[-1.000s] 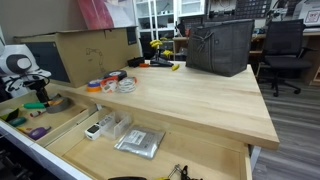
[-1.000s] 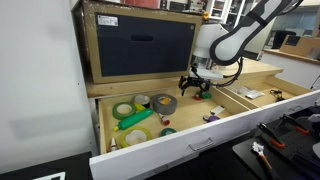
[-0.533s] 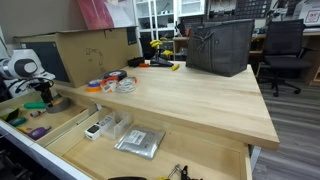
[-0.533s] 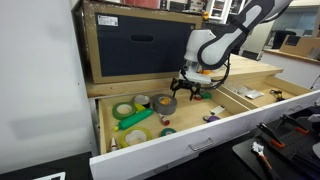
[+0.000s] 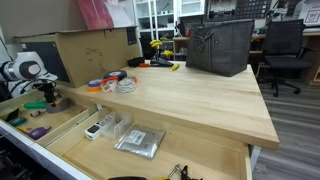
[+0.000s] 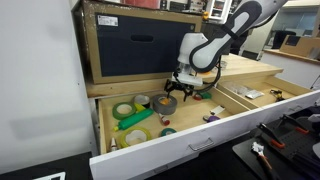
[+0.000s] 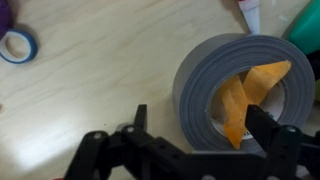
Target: Remove the grey tape from the drawer
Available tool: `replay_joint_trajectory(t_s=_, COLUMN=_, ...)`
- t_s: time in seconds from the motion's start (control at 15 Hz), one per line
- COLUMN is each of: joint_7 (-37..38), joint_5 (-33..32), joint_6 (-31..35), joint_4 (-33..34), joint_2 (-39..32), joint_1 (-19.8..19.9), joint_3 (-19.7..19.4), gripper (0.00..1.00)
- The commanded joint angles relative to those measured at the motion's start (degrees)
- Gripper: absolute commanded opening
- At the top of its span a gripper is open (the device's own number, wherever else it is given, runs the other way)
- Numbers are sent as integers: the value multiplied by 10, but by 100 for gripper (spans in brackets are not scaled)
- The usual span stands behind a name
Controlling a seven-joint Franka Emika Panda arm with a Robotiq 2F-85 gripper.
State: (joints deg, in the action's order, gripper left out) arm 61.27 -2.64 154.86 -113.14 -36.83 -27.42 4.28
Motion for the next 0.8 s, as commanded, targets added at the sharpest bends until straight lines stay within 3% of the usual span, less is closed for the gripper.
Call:
replay_joint_trajectory(t_s=0.0, joint_7=15, joint_5=18, joint_6=-7, joint_4=24, joint_2=-23, joint_1=-16, joint_3=-6, gripper=100)
replay_joint_trajectory(t_s=0.33, joint_7=17, joint_5=22, joint_6=-10, joint_4=29, joint_2=-45, joint_1=-30, joint_3=-14, gripper=100)
replay_joint_trajectory(t_s=0.4, joint_7=16, joint_5=20, joint_6=-12, joint_4=28, joint_2=-47, joint_1=-33, joint_3=-16, gripper=75)
replay_joint_trajectory(t_s=0.53, joint_7=15, joint_5=14, joint_6=-9, joint_4=26, joint_2=-48, joint_1=-42, joint_3=-24, gripper=68)
replay_joint_trajectory(t_s=0.73, joint_7=17, joint_5=9, joint_6=-9, joint_4=26, joint_2=-46, joint_1=-52, joint_3=-35, gripper=43)
